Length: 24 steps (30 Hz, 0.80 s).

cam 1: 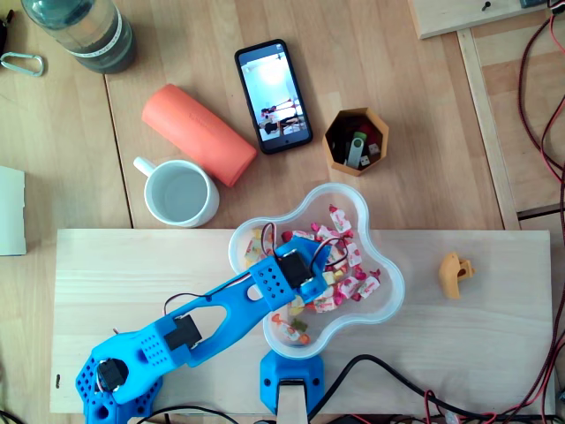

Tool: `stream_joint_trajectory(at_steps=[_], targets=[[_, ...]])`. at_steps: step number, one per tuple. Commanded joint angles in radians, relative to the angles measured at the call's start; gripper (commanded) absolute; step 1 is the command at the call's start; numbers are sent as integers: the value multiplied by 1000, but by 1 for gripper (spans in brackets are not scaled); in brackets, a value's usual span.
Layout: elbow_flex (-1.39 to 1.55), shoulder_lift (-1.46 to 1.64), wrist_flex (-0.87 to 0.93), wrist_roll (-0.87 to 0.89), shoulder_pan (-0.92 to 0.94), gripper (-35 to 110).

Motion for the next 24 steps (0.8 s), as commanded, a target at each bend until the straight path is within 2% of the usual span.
stream_joint_trajectory(at_steps=[1, 15, 24], targets=[[-15, 49, 15, -6, 20, -3], [-5, 189, 21, -5, 5, -3], [-11, 307, 121, -5, 3, -3]])
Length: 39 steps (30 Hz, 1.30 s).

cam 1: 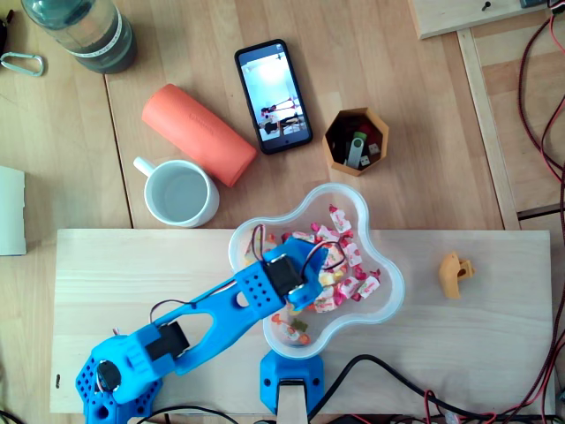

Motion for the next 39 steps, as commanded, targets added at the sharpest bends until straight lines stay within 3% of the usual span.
stream_joint_trajectory(at_steps=[1, 19, 26, 39], targets=[[-18, 146, 32, -15, 6, -3], [-9, 301, 11, 37, -72, -3], [40, 345, -110, 40, -129, -3], [525, 681, -382, 48, -187, -3]])
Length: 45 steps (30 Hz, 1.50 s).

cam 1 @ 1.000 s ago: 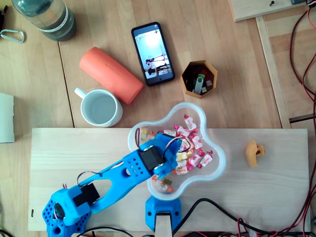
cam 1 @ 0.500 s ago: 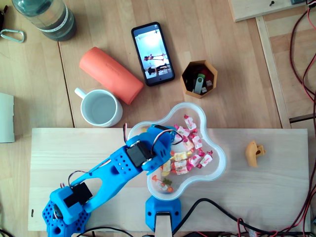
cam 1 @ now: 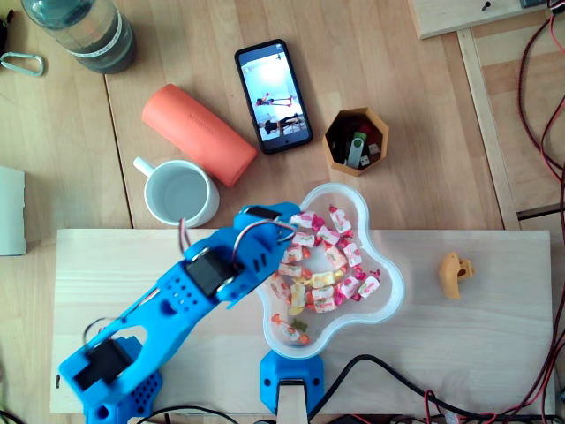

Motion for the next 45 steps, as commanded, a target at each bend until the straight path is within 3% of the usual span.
stream_joint_trajectory(at_steps=[1, 15, 31, 45], targets=[[132, 160, -58, 14, -23, -3], [580, 403, -193, 253, -164, -3], [635, 520, -196, 522, -347, -3], [664, 534, -195, 609, -518, -3]])
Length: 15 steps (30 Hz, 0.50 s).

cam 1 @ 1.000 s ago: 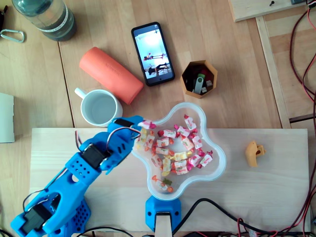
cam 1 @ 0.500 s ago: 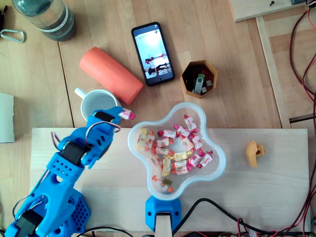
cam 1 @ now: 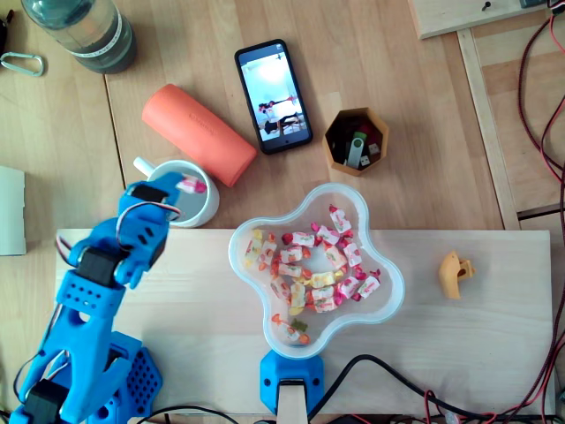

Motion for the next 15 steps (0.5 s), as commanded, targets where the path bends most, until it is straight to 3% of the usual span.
stream_joint_trajectory(at_steps=[1, 15], targets=[[29, 55, 3, 0, -26, -3], [87, 57, 2, 26, -40, -2]])
